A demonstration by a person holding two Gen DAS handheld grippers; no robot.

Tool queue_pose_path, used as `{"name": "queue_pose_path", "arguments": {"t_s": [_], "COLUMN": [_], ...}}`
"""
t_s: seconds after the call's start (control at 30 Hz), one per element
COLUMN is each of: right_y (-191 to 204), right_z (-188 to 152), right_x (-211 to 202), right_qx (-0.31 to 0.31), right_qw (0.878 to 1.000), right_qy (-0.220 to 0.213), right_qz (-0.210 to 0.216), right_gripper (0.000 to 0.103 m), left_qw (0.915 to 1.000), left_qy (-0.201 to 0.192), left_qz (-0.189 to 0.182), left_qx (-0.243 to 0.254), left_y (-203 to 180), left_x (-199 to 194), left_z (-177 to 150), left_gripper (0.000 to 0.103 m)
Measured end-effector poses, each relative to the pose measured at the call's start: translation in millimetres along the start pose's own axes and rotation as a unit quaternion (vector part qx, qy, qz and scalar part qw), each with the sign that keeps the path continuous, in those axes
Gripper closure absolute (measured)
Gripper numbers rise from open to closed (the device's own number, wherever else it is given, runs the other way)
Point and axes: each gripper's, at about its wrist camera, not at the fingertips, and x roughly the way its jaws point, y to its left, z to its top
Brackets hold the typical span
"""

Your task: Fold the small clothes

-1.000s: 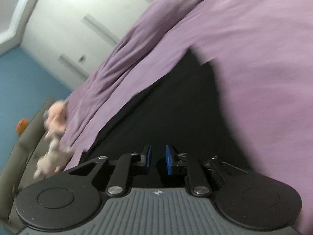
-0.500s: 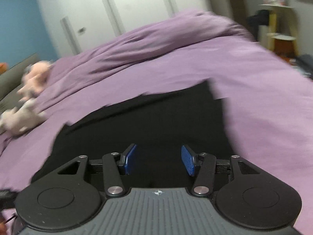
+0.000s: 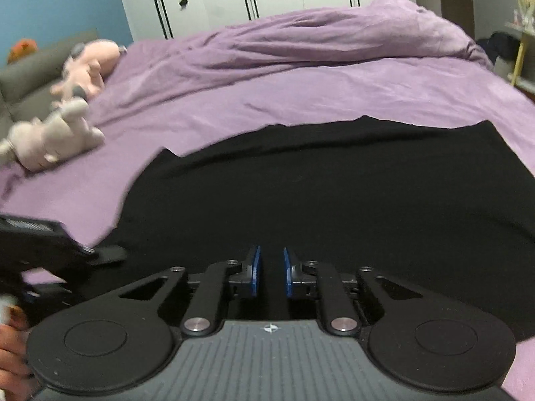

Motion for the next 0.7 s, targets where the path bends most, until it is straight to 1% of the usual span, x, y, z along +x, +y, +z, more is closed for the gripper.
{"name": "queue_pose_path", "arguments": {"t_s": [0.1, 0.13, 0.23, 0.3, 0.37, 0.4, 0.47, 0.57, 0.63, 0.7], "right_y": [8.6, 9.8, 2.6, 0.0, 0.2, -3.6, -14.6, -42.5, -61.6, -80.6], "right_z": [-5.0, -3.8, -4.1, -11.0, -7.1, -1.5, 5.3, 5.2, 2.2, -1.2], "right_x": [-2.6, -7.2, -17.5, -5.5, -5.1, -7.2, -14.1, -34.1, -46.6, -58.7], "right_qx": [-0.057, -0.067, -0.042, -0.045, -0.060, -0.049, -0.019, 0.035, 0.064, 0.091], "right_qw": [0.998, 0.998, 0.999, 0.999, 0.998, 0.999, 1.000, 0.999, 0.998, 0.995], "right_qy": [-0.004, -0.007, -0.025, -0.001, 0.005, 0.011, 0.006, -0.017, -0.025, -0.031], "right_qz": [-0.016, -0.018, -0.015, -0.011, -0.007, 0.000, 0.009, -0.002, -0.004, -0.007], "right_gripper": [0.090, 0.090, 0.090, 0.089, 0.089, 0.089, 0.089, 0.088, 0.088, 0.086], "left_qw": [0.9998, 0.9996, 0.9986, 0.9987, 0.9992, 0.9994, 0.9992, 0.9983, 0.9961, 0.9914], "left_qy": [-0.005, -0.008, -0.018, -0.019, -0.017, -0.018, -0.020, -0.019, -0.014, -0.013], "left_qz": [0.001, 0.004, 0.012, 0.015, 0.017, 0.019, 0.023, 0.035, 0.060, 0.089], "left_qx": [0.017, 0.026, 0.048, 0.044, 0.031, 0.024, 0.027, 0.042, 0.063, 0.095], "left_y": [0.0, -1.4, -7.1, -7.4, -5.3, -5.4, -6.8, -12.4, -20.7, -35.3], "left_x": [-1.3, -1.4, -3.4, -1.5, -0.7, -0.3, -2.4, -4.5, -4.1, -2.8], "left_z": [0.5, -0.2, -2.9, -2.8, -2.9, -3.2, -3.6, -2.8, -2.9, -5.1], "left_gripper": [0.091, 0.092, 0.092, 0.092, 0.092, 0.092, 0.092, 0.092, 0.092, 0.092]}}
